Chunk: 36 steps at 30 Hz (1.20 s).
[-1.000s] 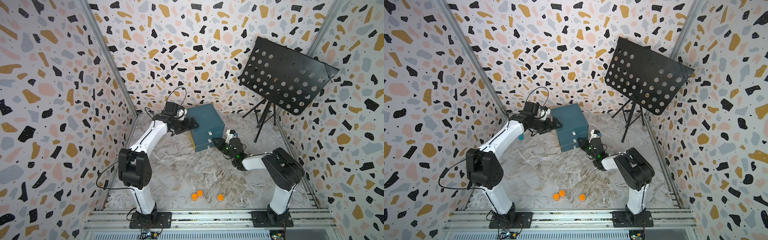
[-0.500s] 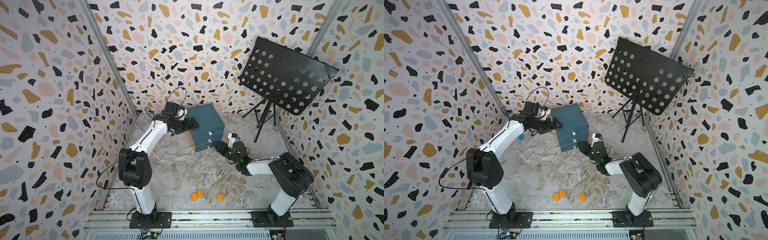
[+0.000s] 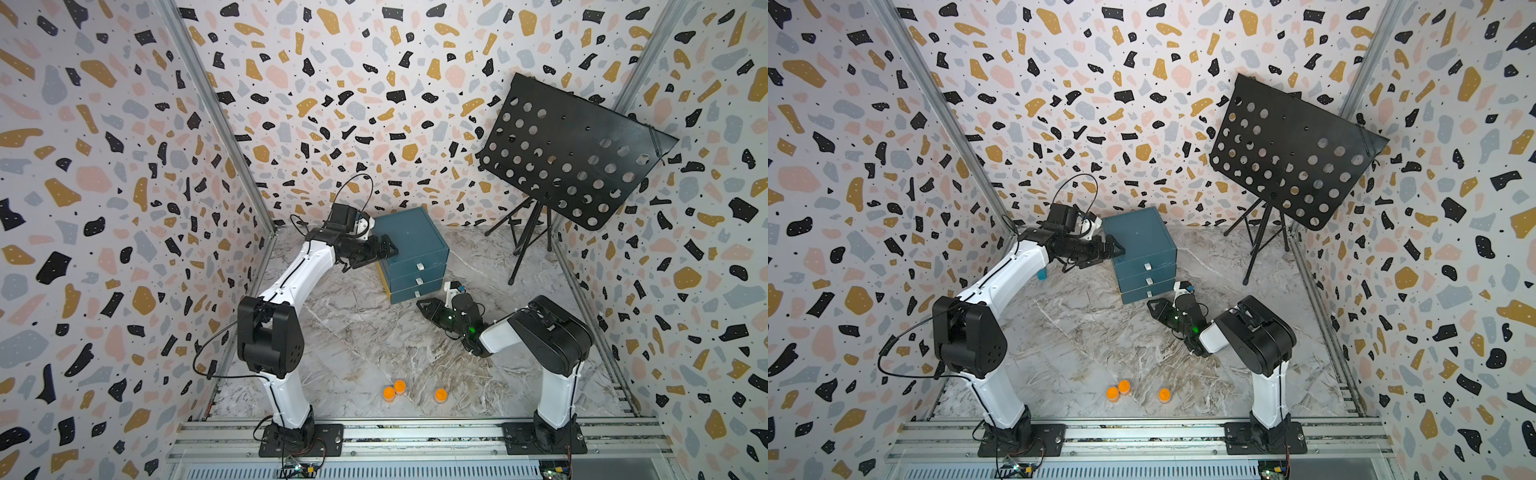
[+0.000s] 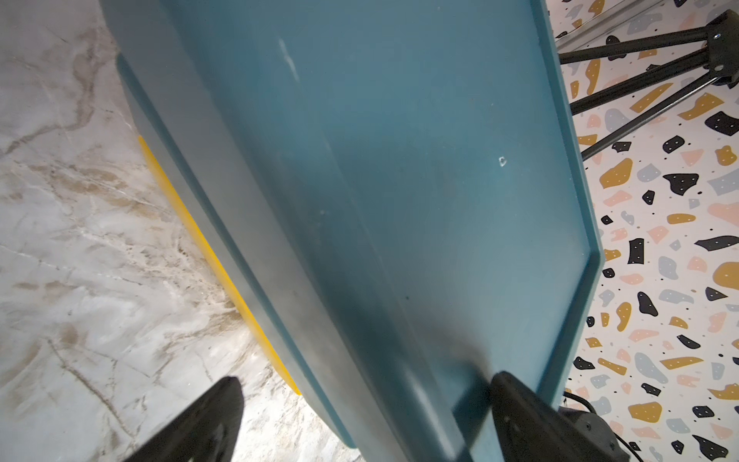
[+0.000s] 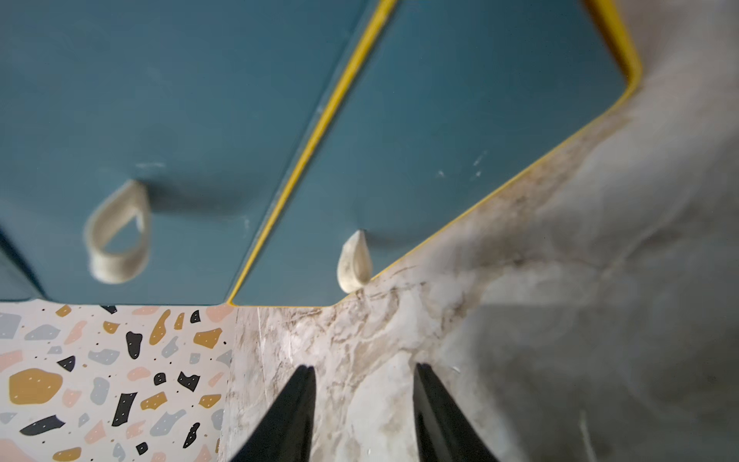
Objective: Put the paint cans in the drawer according to color
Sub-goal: Open the drawer in the storage box.
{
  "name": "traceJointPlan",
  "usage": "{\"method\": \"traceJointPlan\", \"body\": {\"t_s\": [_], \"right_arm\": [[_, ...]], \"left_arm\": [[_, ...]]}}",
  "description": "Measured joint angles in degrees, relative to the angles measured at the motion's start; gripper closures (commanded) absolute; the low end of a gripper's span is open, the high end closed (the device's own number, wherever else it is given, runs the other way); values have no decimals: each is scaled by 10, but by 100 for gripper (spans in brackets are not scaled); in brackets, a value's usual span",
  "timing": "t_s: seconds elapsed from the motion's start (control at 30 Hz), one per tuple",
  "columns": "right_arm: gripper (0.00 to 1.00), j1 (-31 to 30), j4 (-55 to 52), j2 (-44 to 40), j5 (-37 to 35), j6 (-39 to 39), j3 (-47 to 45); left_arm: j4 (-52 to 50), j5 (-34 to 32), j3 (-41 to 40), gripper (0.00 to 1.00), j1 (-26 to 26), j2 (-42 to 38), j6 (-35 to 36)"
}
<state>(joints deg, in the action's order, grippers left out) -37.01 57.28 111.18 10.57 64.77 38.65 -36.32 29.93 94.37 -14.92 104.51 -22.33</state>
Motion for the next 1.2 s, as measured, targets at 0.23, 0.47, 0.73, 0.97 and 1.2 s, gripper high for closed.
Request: {"method": "traceJointPlan", "body": {"t_s": [0.23,0.47,0.73,0.97,1.2], "right_arm": [[54,0,21,35,-7,4,40],[54,4,63,81,-17,15,56],[58,11,115,111,-24,32,66],[89,15,127,111,-22,34,66],[100,15,132,111,-19,31,66]], "left_arm": [[0,0,0,1,0,0,0],[0,2,0,1,0,1,0],[3,7,0,1,0,3,-2],[4,9,0,1,0,3,-3],[4,9,0,1,0,3,-4]]}}
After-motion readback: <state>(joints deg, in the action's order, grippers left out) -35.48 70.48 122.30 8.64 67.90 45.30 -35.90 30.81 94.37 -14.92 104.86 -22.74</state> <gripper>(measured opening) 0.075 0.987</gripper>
